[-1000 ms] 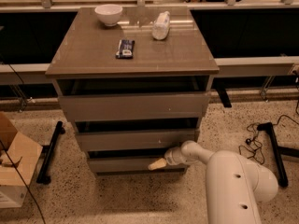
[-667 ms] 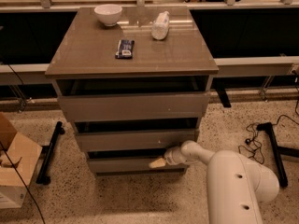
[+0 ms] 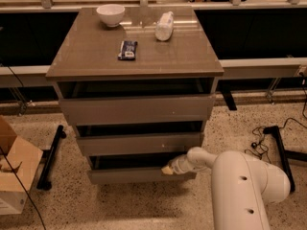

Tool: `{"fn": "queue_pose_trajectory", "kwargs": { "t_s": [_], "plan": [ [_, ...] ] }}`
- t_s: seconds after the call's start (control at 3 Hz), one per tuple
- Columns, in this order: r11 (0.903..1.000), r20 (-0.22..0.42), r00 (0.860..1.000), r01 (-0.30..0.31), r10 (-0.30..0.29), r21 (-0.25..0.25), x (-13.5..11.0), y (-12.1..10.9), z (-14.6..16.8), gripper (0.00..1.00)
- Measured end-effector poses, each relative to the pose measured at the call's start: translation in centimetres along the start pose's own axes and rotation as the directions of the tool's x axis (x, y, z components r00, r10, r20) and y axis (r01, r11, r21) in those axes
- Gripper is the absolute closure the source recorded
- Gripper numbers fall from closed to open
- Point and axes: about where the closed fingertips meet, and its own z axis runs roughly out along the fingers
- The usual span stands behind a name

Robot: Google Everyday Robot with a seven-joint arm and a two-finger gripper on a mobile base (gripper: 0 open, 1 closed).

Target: Open bottom drawer

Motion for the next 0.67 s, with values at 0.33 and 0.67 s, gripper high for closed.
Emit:
{"fn": "queue_pose_trajectory", "kwargs": {
  "t_s": [0.33,0.67],
  "plan": [
    [1.0,0.0,1.0,0.0,0.0,0.0,-0.34,0.13,-0.47,0.64],
    [1.0,0.0,1.0,0.0,0.0,0.0,-0.34,0.13,-0.48,0.41]
  ]
}}
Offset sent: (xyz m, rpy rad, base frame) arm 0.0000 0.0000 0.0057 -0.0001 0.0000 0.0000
